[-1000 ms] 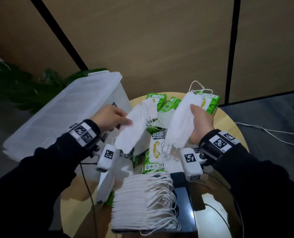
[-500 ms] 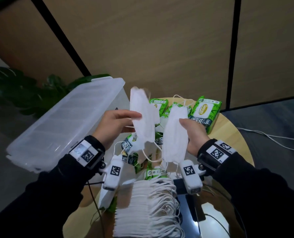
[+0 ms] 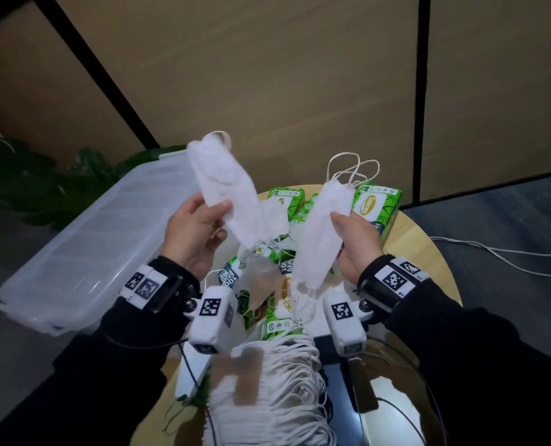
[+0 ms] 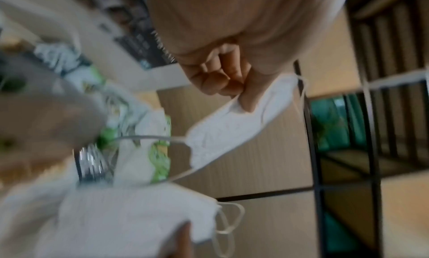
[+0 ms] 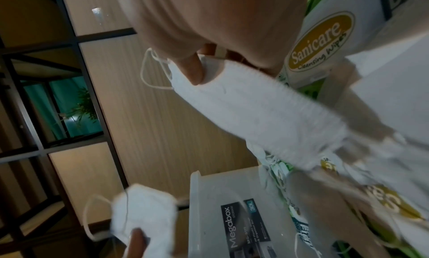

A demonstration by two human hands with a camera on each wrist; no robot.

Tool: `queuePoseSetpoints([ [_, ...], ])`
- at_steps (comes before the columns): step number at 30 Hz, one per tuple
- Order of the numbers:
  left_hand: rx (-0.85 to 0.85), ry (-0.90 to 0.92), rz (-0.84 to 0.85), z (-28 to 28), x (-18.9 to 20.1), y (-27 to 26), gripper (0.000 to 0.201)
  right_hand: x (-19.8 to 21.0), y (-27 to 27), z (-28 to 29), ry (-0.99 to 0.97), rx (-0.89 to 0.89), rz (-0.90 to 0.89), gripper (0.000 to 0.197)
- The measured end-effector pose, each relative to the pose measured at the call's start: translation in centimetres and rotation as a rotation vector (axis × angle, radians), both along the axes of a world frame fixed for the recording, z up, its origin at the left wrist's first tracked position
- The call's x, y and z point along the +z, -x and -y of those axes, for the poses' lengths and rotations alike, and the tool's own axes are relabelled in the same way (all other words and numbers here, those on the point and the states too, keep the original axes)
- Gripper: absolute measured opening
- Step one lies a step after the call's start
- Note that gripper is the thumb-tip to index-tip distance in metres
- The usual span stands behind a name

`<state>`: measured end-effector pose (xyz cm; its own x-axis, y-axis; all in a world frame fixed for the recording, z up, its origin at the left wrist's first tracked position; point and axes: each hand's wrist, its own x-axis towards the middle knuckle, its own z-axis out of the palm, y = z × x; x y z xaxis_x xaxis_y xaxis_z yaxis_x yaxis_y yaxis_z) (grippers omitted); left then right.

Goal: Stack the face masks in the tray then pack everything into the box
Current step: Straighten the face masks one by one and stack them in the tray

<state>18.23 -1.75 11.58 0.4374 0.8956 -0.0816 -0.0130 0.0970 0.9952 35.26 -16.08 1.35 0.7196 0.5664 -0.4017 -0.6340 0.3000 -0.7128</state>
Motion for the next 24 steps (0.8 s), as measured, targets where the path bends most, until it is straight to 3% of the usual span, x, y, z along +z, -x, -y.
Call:
queuePoseSetpoints([
  [2, 0.014, 0.304, 0.143, 1.4, 0.0, -0.1, 0.011, 0.3, 0.1, 0.0, -0.045, -0.016, 0.013, 0.014],
  [7, -0.065, 0.646, 0.297, 7.8, -3.1, -2.3, 0.007, 0.6, 0.6, 0.1, -0.137, -0.057, -0.015, 0.010],
  [13, -0.014, 0.500, 0.172, 10.0, -6.4, -6.1, 0.007, 0.2, 1.8, 0.0, -0.292, 0.000, 0.029, 0.025],
  [17, 0.084, 0.345, 0.103, 8.9, -7.2, -6.6, 0.024, 0.5, 2.1, 0.5, -0.296, 0.079, 0.042, 0.032],
  [21, 0.120, 0.327, 0.083, 7.7, -7.3, -6.5, 0.026, 1.0, 2.5, 0.3, -0.342, 0.142, 0.034, 0.057],
  [24, 0.110, 0.326, 0.077, 7.3, -7.1, -6.2, 0.024, 1.4, 2.4, 0.2, -0.400, 0.171, -0.023, 0.052],
])
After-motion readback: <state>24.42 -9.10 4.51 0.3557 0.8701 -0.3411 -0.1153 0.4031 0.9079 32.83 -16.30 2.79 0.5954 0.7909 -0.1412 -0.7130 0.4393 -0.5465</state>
